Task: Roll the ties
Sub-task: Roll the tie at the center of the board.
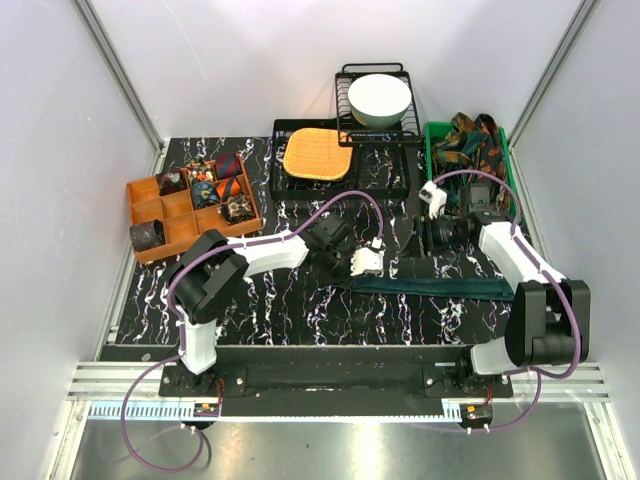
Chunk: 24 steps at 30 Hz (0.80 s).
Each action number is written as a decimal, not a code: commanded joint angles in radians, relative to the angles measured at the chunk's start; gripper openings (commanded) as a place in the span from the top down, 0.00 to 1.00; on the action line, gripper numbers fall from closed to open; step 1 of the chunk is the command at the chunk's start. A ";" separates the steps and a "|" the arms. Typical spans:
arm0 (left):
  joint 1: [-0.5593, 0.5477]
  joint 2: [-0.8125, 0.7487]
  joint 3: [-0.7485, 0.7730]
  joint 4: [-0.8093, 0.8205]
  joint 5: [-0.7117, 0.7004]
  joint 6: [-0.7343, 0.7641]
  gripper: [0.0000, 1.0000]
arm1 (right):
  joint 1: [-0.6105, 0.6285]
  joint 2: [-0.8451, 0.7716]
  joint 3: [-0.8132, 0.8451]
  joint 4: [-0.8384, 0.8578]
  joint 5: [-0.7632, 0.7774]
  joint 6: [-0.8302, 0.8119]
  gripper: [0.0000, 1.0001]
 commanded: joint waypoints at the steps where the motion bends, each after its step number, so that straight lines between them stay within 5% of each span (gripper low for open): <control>1: 0.001 0.029 -0.005 -0.083 -0.052 0.003 1.00 | 0.001 0.080 0.019 0.184 -0.188 0.545 0.44; 6: 0.001 0.036 0.001 -0.084 -0.061 -0.001 1.00 | 0.043 0.167 -0.129 0.398 -0.234 0.804 0.50; 11: 0.001 0.026 0.001 -0.087 -0.063 -0.020 1.00 | 0.192 0.187 -0.174 0.593 -0.188 0.890 0.55; 24: 0.003 0.035 0.006 -0.083 -0.060 -0.035 1.00 | 0.283 0.391 -0.217 0.854 -0.168 1.047 0.60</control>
